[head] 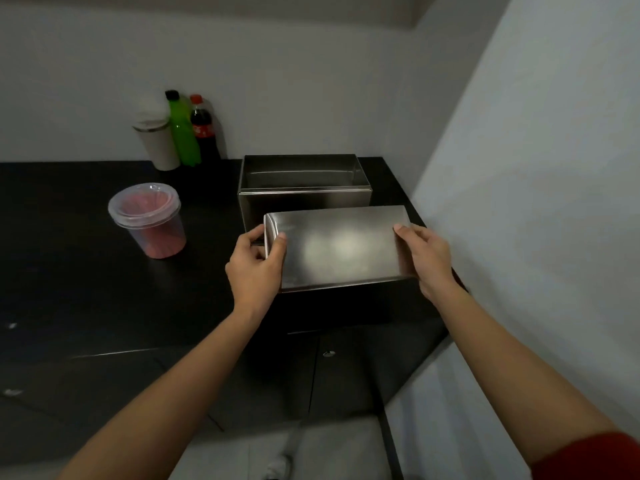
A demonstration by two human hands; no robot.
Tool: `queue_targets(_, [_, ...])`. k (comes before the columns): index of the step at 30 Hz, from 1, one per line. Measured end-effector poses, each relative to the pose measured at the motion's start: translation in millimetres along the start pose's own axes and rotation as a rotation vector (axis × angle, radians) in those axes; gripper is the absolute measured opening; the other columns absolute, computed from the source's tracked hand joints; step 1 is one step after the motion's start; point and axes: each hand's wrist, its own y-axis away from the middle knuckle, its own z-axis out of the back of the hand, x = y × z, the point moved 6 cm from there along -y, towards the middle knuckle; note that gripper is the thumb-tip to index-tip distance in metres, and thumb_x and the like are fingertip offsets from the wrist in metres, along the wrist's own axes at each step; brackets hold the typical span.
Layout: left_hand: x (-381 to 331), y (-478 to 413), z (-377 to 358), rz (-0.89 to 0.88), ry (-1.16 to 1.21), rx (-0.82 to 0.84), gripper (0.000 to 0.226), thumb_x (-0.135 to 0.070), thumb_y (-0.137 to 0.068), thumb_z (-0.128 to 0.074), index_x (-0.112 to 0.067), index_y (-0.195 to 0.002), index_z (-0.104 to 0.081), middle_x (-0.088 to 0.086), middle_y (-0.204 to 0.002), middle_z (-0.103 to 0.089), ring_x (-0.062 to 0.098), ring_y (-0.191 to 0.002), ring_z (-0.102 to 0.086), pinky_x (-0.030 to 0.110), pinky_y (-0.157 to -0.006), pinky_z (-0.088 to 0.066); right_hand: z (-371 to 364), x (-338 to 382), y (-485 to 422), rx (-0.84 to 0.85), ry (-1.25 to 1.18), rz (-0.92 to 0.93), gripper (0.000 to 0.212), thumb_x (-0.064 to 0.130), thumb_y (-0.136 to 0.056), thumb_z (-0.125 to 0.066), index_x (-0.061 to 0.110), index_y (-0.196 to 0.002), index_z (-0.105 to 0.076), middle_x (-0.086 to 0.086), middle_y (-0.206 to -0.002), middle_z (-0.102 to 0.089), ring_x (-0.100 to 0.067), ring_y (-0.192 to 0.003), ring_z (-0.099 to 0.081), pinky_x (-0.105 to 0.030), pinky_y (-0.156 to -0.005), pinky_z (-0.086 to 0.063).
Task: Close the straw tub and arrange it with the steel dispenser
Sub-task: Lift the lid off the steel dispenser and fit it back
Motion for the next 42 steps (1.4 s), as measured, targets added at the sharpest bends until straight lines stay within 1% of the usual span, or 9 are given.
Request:
queue_targets(4, [-12.3, -29.0, 6.8, 0.011, 0.061, -0.081, 0.047, -0.049, -0.076, -0.066, -0.023, -0.115, -0.06, -0.012, -0.062, -0.065, -0.004, -0.062, -0.063, 0.007, -0.055, -0.045, -17.2, 20.0, -12.4, -0.037, -0.013, 0.077, 0.052, 0.039, -0.08, -0.067, 0.021, -0.127, -0.055, 0.011, -0.106, -0.06, -0.002, -0.094, -0.056, -0.018, -0.072, -0.044])
queue_targets(8, [-22.1, -66.0, 8.1, 0.1, 0.254, -0.166, 0.038, -0.034, -0.078, -0.068, -0.02, -0.113, -0.064, -0.017, -0.071, -0.07, -0.003, -0.076, -0.066, 0.023, -0.08, -0.052, -40.7, 44.9, -32.4, -0.038, -0.035, 0.13, 0.052, 0.034, -0.081, -0.068, 0.019, -0.128, -0.054, 0.014, -0.109, -0.059, 0.004, -0.092, -0.054, -0.015, -0.073, -0.043])
queue_targets(12, [-35.9, -109.7, 3.8, 0.145, 0.405, -0.151, 0.042, -0.019, -0.085, -0.062, -0.011, -0.125, -0.057, -0.002, -0.11, -0.068, 0.011, -0.103, -0.063, 0.034, -0.098, -0.048, -67.0, 66.8, -59.2, -0.048, -0.073, 0.144, 0.054, 0.029, -0.08, -0.07, 0.014, -0.129, -0.052, 0.008, -0.122, -0.06, 0.007, -0.09, -0.055, -0.006, -0.07, -0.044])
queue_targets(16, [-42.5, -149.7, -6.5, 0.182, 0.395, -0.013, 0.05, -0.014, -0.092, -0.049, -0.009, -0.14, -0.038, 0.006, -0.142, -0.047, 0.018, -0.128, -0.047, 0.038, -0.109, -0.037, -89.2, 82.7, -89.5, -0.048, -0.038, 0.132, 0.056, 0.029, -0.08, -0.07, 0.01, -0.13, -0.051, -0.001, -0.13, -0.058, -0.01, -0.114, -0.056, -0.026, -0.098, -0.044])
queue_targets(19, [-43.3, -169.6, -14.7, 0.155, 0.294, 0.079, 0.053, -0.016, -0.095, -0.043, -0.01, -0.145, -0.027, 0.004, -0.151, -0.034, 0.018, -0.136, -0.034, 0.037, -0.114, -0.028, -102.2, 87.9, -109.7, -0.055, 0.006, 0.129, 0.059, 0.031, -0.08, -0.07, 0.008, -0.131, -0.05, -0.003, -0.132, -0.057, -0.014, -0.119, -0.053, -0.033, -0.105, -0.04])
queue_targets(25, [-30.4, -189.4, -26.2, 0.17, 0.122, 0.157, 0.057, -0.021, -0.096, -0.041, -0.013, -0.147, -0.019, 0.002, -0.154, -0.026, 0.018, -0.139, -0.027, 0.025, -0.105, -0.022, -113.0, 85.1, -130.0, -0.052, 0.139, 0.129, 0.06, 0.037, -0.081, -0.067, 0.011, -0.132, -0.049, -0.002, -0.135, -0.055, -0.015, -0.121, -0.051, -0.034, -0.105, -0.04])
queue_targets(29, [-20.9, -189.5, -31.6, 0.221, 0.084, 0.181, 0.059, -0.019, -0.094, -0.042, -0.012, -0.148, -0.018, 0.002, -0.155, -0.024, 0.02, -0.139, -0.029, 0.027, -0.108, -0.025, -111.8, 82.8, -134.8, -0.067, 0.241, 0.139, 0.059, 0.039, -0.081, -0.066, 0.013, -0.132, -0.05, 0.0, -0.135, -0.054, -0.016, -0.123, -0.05, -0.03, -0.104, -0.039])
queue_targets(34, [-12.9, -186.3, -31.7, 0.255, 0.01, 0.17, 0.059, -0.023, -0.095, -0.04, -0.014, -0.148, -0.017, 0.002, -0.156, -0.023, 0.02, -0.139, -0.028, 0.023, -0.095, -0.024, -114.2, 79.0, -137.6, -0.07, 0.294, 0.12, 0.057, 0.038, -0.081, -0.066, 0.012, -0.13, -0.052, -0.001, -0.135, -0.054, -0.016, -0.124, -0.049, -0.025, -0.099, -0.036])
queue_targets(42, [-10.4, -179.8, -30.2, 0.293, 0.006, 0.187, 0.061, -0.023, -0.095, -0.041, -0.016, -0.149, -0.014, 0.003, -0.155, -0.024, 0.022, -0.131, -0.037, 0.029, -0.095, -0.037, -115.1, 74.9, -136.9, -0.058, 0.323, 0.102, 0.058, 0.038, -0.082, -0.066, 0.013, -0.132, -0.05, -0.002, -0.136, -0.053, -0.018, -0.123, -0.05, -0.022, -0.09, -0.035])
